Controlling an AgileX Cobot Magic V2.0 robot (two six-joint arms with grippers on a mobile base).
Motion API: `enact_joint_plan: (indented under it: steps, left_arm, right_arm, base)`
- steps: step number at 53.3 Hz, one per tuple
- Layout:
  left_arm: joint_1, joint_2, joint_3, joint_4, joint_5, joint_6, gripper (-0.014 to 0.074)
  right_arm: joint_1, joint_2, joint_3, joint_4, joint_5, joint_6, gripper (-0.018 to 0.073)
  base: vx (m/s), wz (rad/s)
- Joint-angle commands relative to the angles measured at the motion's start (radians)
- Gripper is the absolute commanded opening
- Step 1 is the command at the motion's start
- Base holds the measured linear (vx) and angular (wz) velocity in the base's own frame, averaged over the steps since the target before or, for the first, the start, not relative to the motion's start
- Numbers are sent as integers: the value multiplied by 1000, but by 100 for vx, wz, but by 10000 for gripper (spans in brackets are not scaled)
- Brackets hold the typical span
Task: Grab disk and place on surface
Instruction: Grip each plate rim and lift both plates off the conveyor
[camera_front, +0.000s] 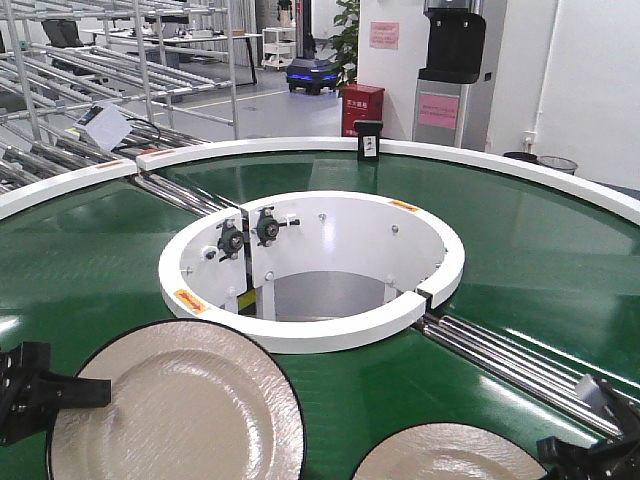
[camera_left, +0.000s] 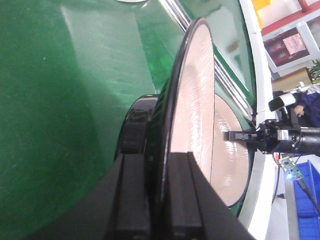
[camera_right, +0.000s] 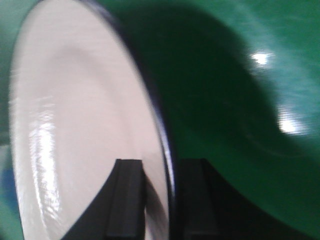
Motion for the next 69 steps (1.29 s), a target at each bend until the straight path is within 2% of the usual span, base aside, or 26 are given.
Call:
enact_joint_plan:
  steps: [1, 4, 17, 23, 29, 37, 44, 54, 61, 69]
  left_arm:
    - [-1, -47, -24, -147, 44, 0, -1]
    - [-1, -47, -24, -147, 43, 0, -1]
    - [-1, -47, -24, -147, 42, -2, -1]
    - [-1, -47, -24, -147, 18, -34, -1]
    - [-1, -47, -24, -146, -48, -106, -1]
    - [-2, -47, -24, -150, -78, -131, -1]
    - [-3, -47, -24, -202, -53, -197, -1]
    - [-3, -47, -24, -278, -44, -293, -1]
    - [-3, -47, -24, -351, -42, -310, -1]
    - [-3, -47, -24, -382, -47, -311, -1]
  right_arm:
    - [2, -43, -24, 39, 48, -10, 41]
    - [2, -43, -25, 52, 55, -6, -15]
    - [2, -48, -105, 169, 225, 6, -11]
    - [2, -85, -177, 240, 272, 65, -8]
    - [0, -143, -251, 239, 257, 117, -8]
    - [6, -218, -328, 268, 280, 258, -8]
    - [47, -264, -423, 282, 242, 329, -8]
    - [55, -279, -581, 297, 229, 482, -8]
    - [55, -279, -636, 300, 210, 552, -6]
    - [55, -280, -649, 301, 163, 552, -5]
  base:
    - [0, 0]
    - [0, 0]
    - [0, 0]
    - [0, 0]
    - [0, 0]
    - [0, 0]
    - [0, 0]
    - [0, 0]
    - [0, 0]
    - [0, 0]
